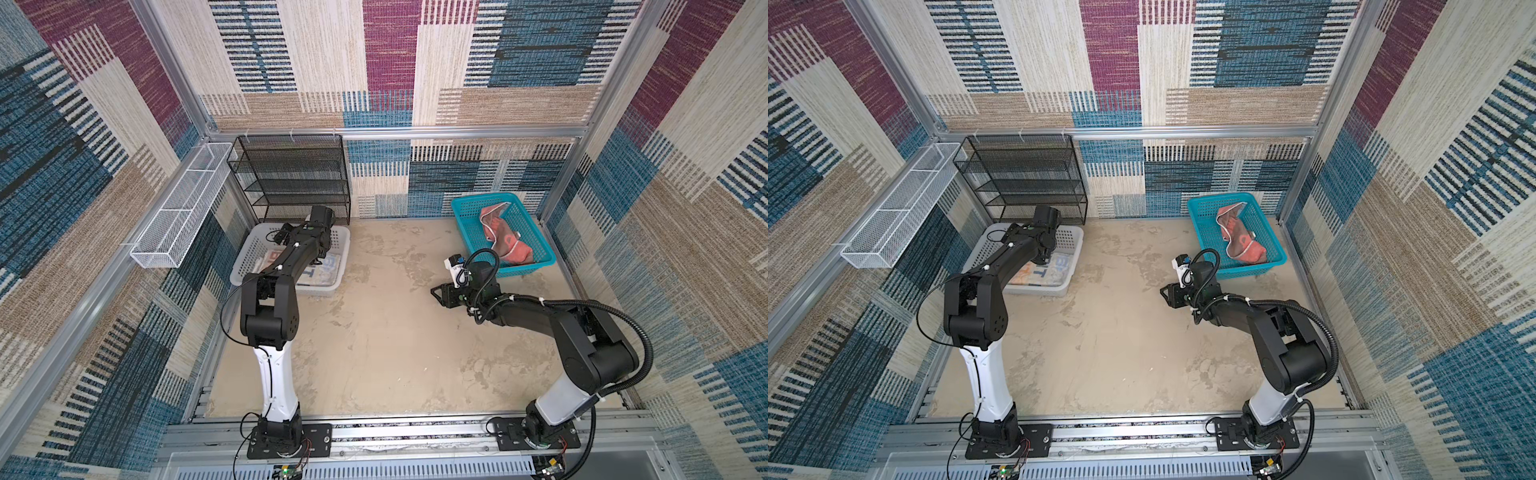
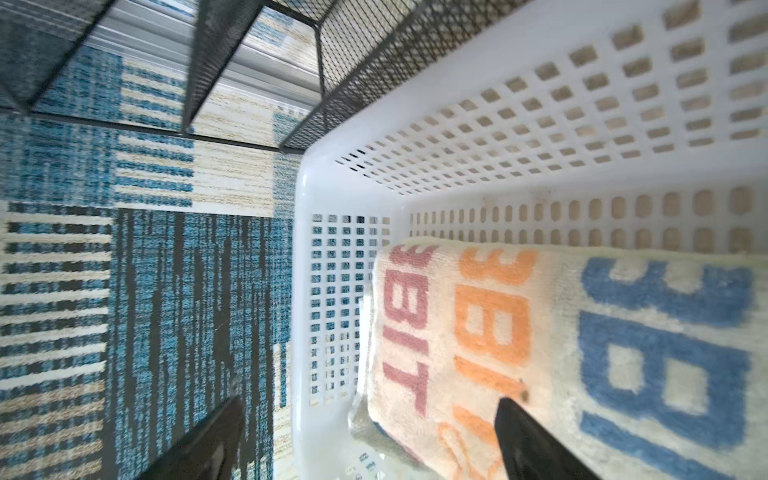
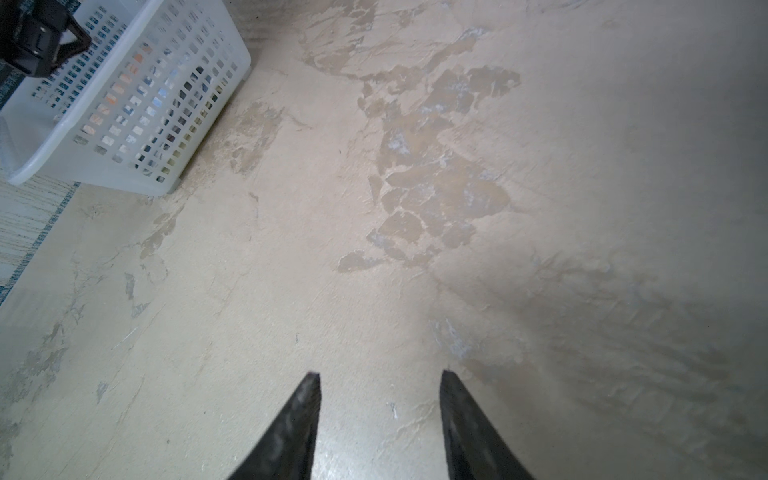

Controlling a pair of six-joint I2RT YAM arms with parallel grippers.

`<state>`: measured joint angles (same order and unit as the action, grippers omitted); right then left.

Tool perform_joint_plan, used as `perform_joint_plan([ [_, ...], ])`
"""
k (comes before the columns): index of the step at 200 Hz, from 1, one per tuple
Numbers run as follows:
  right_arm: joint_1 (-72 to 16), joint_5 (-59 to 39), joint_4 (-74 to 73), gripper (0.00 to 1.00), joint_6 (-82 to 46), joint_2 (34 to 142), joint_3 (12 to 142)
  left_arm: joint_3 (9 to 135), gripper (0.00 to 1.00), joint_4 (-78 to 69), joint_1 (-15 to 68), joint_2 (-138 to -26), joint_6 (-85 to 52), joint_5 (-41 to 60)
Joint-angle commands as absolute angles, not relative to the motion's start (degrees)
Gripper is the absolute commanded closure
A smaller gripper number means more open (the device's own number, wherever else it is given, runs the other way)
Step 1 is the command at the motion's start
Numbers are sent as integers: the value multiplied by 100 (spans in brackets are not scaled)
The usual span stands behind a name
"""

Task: Fold and stack the towels
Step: 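Release the RABBIT towel in the white basket and withdraw the left gripper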

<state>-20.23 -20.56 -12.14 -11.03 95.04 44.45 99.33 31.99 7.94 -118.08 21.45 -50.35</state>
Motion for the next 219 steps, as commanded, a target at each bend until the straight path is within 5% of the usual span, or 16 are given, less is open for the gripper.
perform_joint_plan([
  [1, -2031, -2050, -1294, 51, -1064, 9510, 4436, 9963, 1, 3471, 824, -11534, 1821, -4796],
  [44, -2034, -2124, -1294, 51, -1038, 9496, 4472, 9653, 1, 3891, 1053, -10761, 924, -3952],
  [96, -2030, -2171, -1302, 51, -1076, 9411, 4527, 8400, 5, 3471, 1667, -9418, 25, -1606],
  [219, -2038, -1329, -920, 34, -1065, 9057, 5409, 6792, 3, 1357, 4371, -8976, -281, -1810],
])
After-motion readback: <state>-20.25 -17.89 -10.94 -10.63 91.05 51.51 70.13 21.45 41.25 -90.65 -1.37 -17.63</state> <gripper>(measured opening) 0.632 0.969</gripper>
